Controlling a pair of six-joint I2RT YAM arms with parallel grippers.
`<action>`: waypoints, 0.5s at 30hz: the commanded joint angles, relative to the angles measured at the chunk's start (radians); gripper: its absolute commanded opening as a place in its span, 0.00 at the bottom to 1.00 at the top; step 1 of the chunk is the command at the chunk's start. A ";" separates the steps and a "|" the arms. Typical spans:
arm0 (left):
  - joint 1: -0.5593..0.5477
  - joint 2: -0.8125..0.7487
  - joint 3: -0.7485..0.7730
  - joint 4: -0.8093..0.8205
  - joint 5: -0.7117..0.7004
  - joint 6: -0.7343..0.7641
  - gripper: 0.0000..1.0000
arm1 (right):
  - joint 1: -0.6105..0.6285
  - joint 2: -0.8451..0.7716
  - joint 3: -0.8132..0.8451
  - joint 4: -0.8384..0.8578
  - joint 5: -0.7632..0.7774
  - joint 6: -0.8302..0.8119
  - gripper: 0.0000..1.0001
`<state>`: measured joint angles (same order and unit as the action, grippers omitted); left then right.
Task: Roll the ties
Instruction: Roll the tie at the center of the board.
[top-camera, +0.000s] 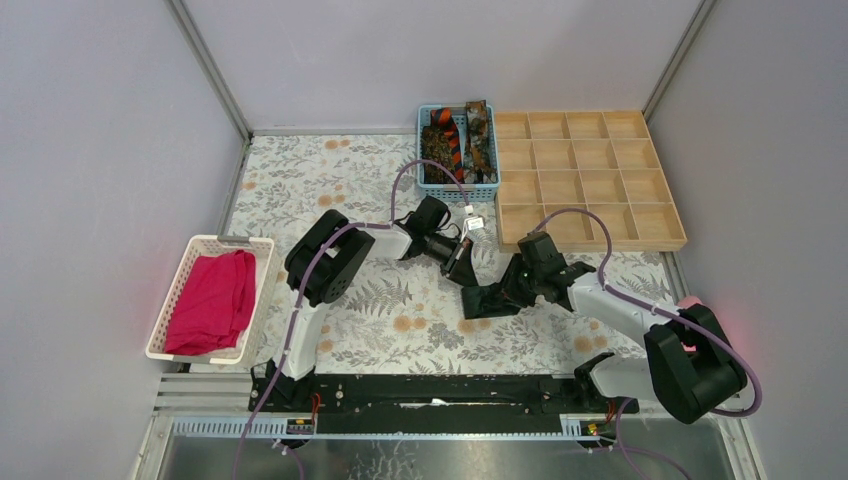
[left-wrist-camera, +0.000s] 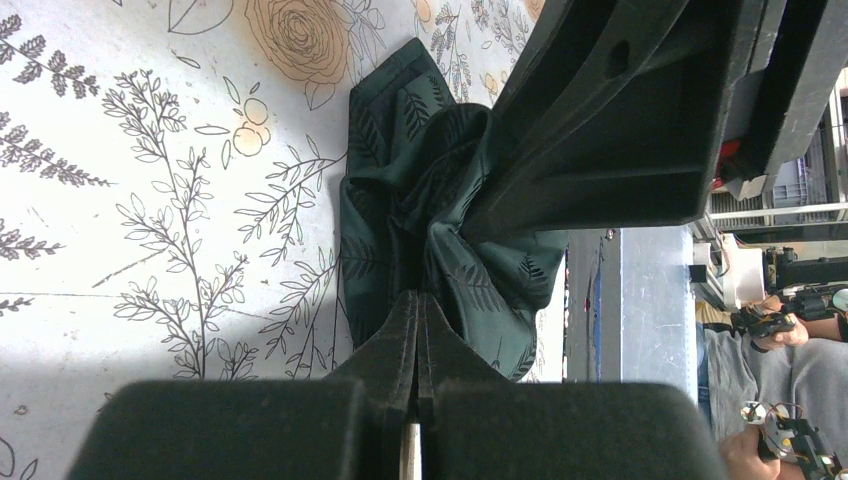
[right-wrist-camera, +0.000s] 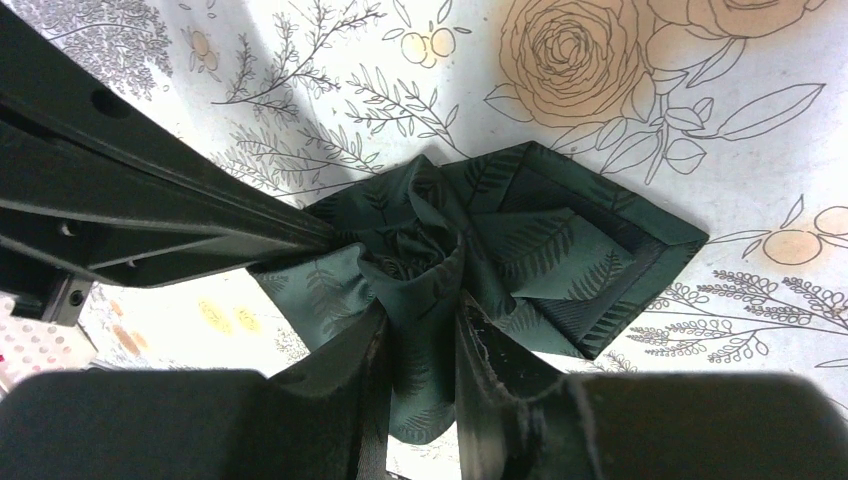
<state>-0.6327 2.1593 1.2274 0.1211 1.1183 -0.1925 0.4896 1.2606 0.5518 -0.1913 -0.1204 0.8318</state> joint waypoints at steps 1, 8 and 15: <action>0.002 0.012 -0.001 0.043 0.005 -0.024 0.00 | -0.010 0.052 0.011 -0.108 0.116 -0.013 0.34; 0.005 0.003 -0.003 0.043 -0.038 -0.030 0.00 | -0.010 0.042 0.043 -0.143 0.149 -0.027 0.48; 0.028 -0.034 -0.009 0.070 -0.151 -0.088 0.00 | -0.010 -0.015 0.053 -0.204 0.201 -0.028 0.48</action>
<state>-0.6224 2.1590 1.2266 0.1299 1.0416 -0.2451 0.4892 1.2728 0.5919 -0.2745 -0.0319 0.8280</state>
